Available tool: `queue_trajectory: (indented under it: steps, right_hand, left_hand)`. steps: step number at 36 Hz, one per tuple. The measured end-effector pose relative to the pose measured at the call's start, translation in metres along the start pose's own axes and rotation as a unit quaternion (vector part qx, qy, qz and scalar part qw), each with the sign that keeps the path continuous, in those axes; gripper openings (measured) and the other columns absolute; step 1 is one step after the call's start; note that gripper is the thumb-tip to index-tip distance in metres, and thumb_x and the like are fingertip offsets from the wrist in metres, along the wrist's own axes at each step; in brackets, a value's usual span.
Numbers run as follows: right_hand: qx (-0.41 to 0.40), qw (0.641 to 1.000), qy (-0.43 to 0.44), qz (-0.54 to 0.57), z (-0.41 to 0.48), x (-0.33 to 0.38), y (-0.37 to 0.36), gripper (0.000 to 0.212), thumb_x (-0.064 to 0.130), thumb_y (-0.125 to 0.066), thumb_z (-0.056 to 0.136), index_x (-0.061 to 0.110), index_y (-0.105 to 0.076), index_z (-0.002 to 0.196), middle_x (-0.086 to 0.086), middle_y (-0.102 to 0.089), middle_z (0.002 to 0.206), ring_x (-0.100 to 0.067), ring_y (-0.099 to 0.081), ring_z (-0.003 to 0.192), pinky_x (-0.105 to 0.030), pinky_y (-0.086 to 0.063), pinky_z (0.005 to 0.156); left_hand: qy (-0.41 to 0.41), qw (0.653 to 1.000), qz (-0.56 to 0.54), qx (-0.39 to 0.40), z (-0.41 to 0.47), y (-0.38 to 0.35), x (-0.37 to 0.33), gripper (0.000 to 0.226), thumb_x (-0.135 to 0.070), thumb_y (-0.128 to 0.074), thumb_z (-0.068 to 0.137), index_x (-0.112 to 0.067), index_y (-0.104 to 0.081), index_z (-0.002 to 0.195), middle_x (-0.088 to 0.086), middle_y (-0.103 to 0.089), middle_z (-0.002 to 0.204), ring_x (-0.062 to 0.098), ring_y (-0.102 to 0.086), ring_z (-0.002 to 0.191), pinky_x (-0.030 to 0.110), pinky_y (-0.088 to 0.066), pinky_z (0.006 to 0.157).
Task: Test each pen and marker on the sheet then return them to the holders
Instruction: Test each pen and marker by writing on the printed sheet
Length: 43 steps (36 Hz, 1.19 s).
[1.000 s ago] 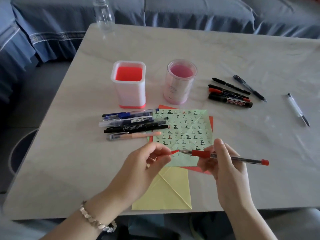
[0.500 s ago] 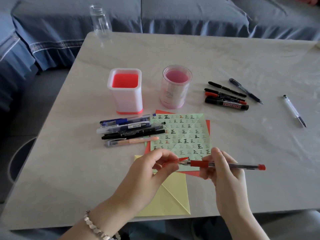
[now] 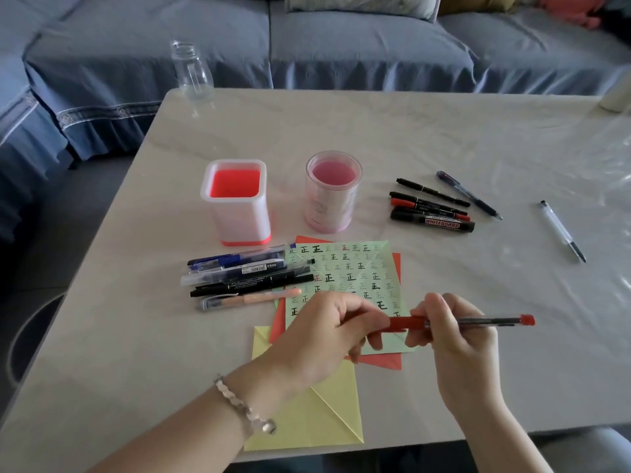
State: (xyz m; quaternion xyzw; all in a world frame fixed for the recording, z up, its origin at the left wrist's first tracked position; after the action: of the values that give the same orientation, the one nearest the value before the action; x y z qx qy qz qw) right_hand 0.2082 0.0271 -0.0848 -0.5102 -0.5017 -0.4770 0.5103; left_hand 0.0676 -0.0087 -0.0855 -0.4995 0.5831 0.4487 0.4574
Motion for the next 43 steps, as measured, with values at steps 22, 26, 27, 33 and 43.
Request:
queue_trajectory:
  steps: [22,26,27,33,43]
  right_hand:
    - [0.089,0.730,0.139,-0.663,0.183,-0.043,0.027,0.041,0.004,-0.054,0.084,0.010,-0.052,0.125,-0.012,-0.053,0.126,-0.030,-0.046,0.119,-0.038,-0.019,0.104]
    - [0.095,0.720,0.104,-0.679,0.184,-0.045,0.029,0.027,0.015,-0.052,0.090,0.007,-0.057,0.115,-0.015,-0.052,0.116,-0.034,-0.047,0.110,-0.038,-0.023,0.101]
    - [0.100,0.721,0.096,-0.679,0.182,-0.046,0.029,0.027,0.016,-0.051,0.090,0.007,-0.058,0.115,-0.016,-0.052,0.114,-0.035,-0.047,0.109,-0.039,-0.024,0.100]
    - [0.110,0.806,0.109,-0.572,0.137,-0.016,0.015,0.026,0.023,-0.053,0.090,0.016,-0.058,0.115,-0.010,-0.060,0.106,-0.030,-0.055,0.092,-0.038,-0.043,0.078]
    - [0.326,0.874,0.067,-0.355,0.025,0.037,-0.043,0.024,0.020,-0.071,0.076,0.043,-0.064,0.077,0.016,-0.064,0.071,-0.001,-0.057,0.059,-0.010,-0.042,0.058]
  left_hand:
    - [-0.085,0.746,0.565,-0.342,-0.017,0.135,0.034,0.030,-0.026,-0.040,0.084,-0.009,-0.065,0.085,0.005,-0.061,0.083,0.031,-0.057,0.077,0.035,-0.036,0.074]
    - [-0.069,0.719,0.602,-0.341,-0.018,0.146,0.048,0.012,-0.012,-0.061,0.078,-0.006,-0.068,0.086,0.007,-0.060,0.080,0.033,-0.058,0.074,0.036,-0.033,0.075]
    - [-0.063,0.717,0.607,-0.336,-0.017,0.144,0.049,0.017,-0.005,-0.070,0.072,-0.005,-0.068,0.088,0.008,-0.061,0.081,0.034,-0.058,0.074,0.036,-0.032,0.076]
    - [-0.102,0.796,0.529,-0.277,-0.012,0.107,0.032,0.040,-0.026,-0.048,0.083,-0.007,-0.060,0.116,0.006,-0.062,0.108,0.028,-0.058,0.098,0.035,-0.040,0.091]
    - [-0.283,0.794,0.529,-0.100,-0.006,0.035,0.001,0.034,-0.035,-0.038,0.093,-0.015,-0.046,0.120,0.002,-0.062,0.112,0.020,-0.058,0.103,0.036,-0.043,0.089]
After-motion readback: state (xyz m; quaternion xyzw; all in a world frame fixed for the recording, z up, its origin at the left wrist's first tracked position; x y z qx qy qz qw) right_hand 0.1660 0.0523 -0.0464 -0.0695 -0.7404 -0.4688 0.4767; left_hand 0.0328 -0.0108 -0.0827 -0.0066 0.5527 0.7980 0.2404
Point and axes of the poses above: each hand's wrist, its own z-axis towards the middle knuckle, its own y-axis out of the back of the hand, x = y × z, the point moved 5 cm from there along z, towards the middle knuckle
